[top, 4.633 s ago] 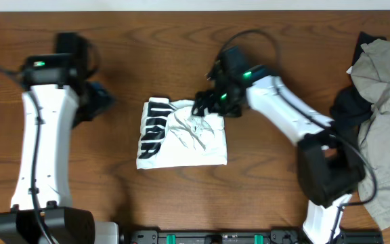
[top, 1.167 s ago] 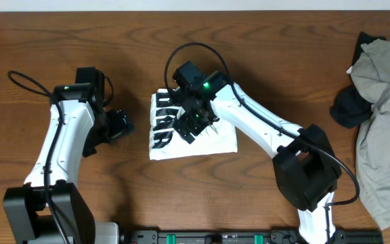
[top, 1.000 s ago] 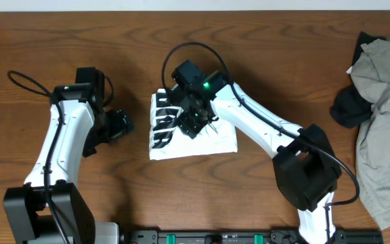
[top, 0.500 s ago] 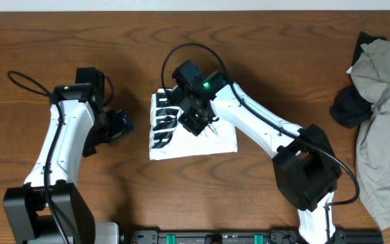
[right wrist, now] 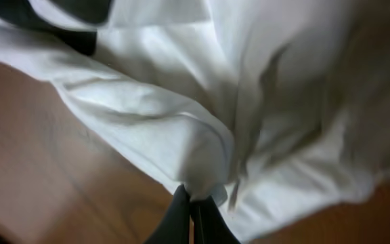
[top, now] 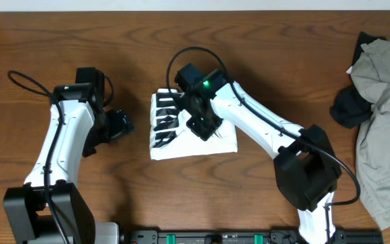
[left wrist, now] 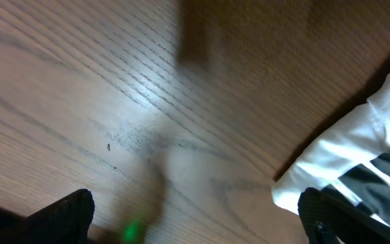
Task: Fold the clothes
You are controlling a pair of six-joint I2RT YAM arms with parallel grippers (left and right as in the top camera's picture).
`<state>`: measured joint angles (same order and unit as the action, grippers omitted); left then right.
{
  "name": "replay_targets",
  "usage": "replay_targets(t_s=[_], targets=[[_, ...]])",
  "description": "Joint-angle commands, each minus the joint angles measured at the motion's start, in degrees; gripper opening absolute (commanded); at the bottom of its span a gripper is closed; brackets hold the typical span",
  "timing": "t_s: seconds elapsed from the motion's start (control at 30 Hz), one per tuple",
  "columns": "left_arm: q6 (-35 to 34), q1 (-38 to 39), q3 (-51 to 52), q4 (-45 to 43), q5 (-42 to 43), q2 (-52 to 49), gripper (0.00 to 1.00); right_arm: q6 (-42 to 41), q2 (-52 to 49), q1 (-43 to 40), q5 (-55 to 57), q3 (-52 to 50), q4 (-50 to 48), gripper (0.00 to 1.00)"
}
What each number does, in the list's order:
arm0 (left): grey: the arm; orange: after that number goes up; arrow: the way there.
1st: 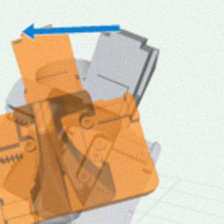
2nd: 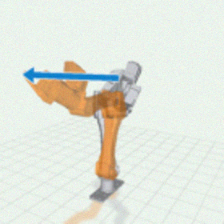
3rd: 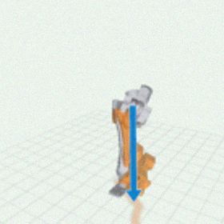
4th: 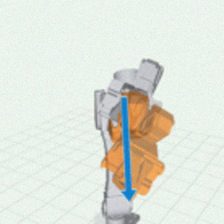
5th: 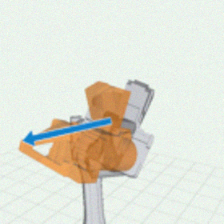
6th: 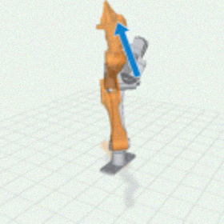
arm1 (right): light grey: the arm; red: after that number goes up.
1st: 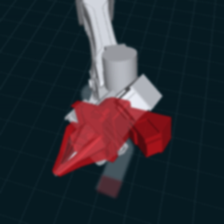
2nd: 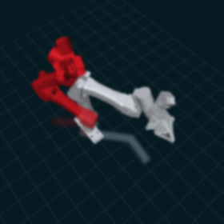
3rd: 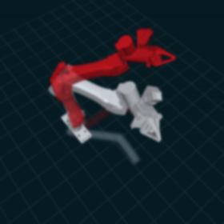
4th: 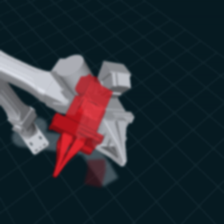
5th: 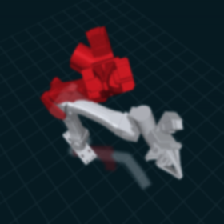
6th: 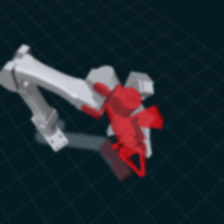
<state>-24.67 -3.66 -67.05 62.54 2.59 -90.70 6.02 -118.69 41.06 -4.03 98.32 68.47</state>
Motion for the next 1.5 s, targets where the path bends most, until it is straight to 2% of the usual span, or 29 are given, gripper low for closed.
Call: replay_targets(t_s=[0.0, 0.1, 0.23, 0.37, 0.4, 0.43, 0.47, 0.5, 0.63, 0.73, 0.83, 1.0, 1.17, 1.27, 1.47], targets=[[-0.7, -0.2, 0.0, 0.1, -0.7, 0.0, 0.98, -4.0, -0.4, -0.5, 3.4, 3.7, 3.5, 0.01], [-0.7, -0.2, 0.0, 0.1, -0.7, 0.0, 0.98, -10.2, -0.4, -0.5, 8.7, 4.5, 8.0, 0.01], [-0.7, -0.2, 0.0, 0.0, -0.7, 0.0, 0.98, -12.0, -0.5, -0.5, 8.1, 4.5, 12.6, 0.01], [-0.7, -0.2, 0.0, -0.1, -0.7, 0.0, 0.98, -13.3, -0.5, -0.4, 6.0, 4.5, 16.5, 0.23], [-0.7, -0.2, 0.0, -0.1, -0.7, 0.0, 0.98, -13.3, -0.5, -0.4, 4.9, 4.5, 17.0, 0.35], [-0.7, -0.2, 0.0, -0.1, -0.7, 0.0, 0.98, -13.3, -0.5, -0.4, 3.9, 4.5, 17.2, 0.58], [-0.7, -0.2, 0.0, -0.1, -0.7, 0.0, 0.98, -13.3, -0.5, -0.4, 3.1, 4.5, 17.4, 0.71], [-0.7, -0.2, 0.0, -0.1, -0.7, 0.0, 0.98, -13.3, -0.5, -0.4, 3.1, 4.5, 17.6, 0.76], [-0.7, -0.2, 0.0, -0.1, -0.7, 0.0, 0.98, -17.6, -0.5, -0.5, 5.8, 4.5, 16.0, 0.76], [-0.7, -0.2, 0.0, -0.1, -0.7, 0.0, 0.98, -21.2, -0.5, -1.1, 6.4, 4.9, 11.4, 0.75], [-0.7, -0.2, 0.0, -0.1, -0.7, 0.0, 0.98, -20.2, -0.5, -1.6, 3.0, 5.1, 4.6, 0.76], [-0.7, -0.2, 0.0, -0.2, -0.7, 0.0, 0.98, -13.6, -0.5, -1.6, -6.4, 5.1, -5.3, 0.84], [-0.7, -0.2, 0.0, -0.3, -0.7, 0.0, 0.98, -13.7, -1.3, -1.7, -6.7, 5.0, -9.4, 0.83], [-0.7, -0.2, 0.0, -0.3, -0.7, 0.0, 0.98, -15.8, -2.8, -1.7, -6.7, 5.0, -9.4, 0.82], [-0.7, -0.2, 0.0, -0.3, -0.7, 0.0, 0.98, -25.3, -5.5, -2.4, -6.7, 5.0, -10.3, 0.78]])
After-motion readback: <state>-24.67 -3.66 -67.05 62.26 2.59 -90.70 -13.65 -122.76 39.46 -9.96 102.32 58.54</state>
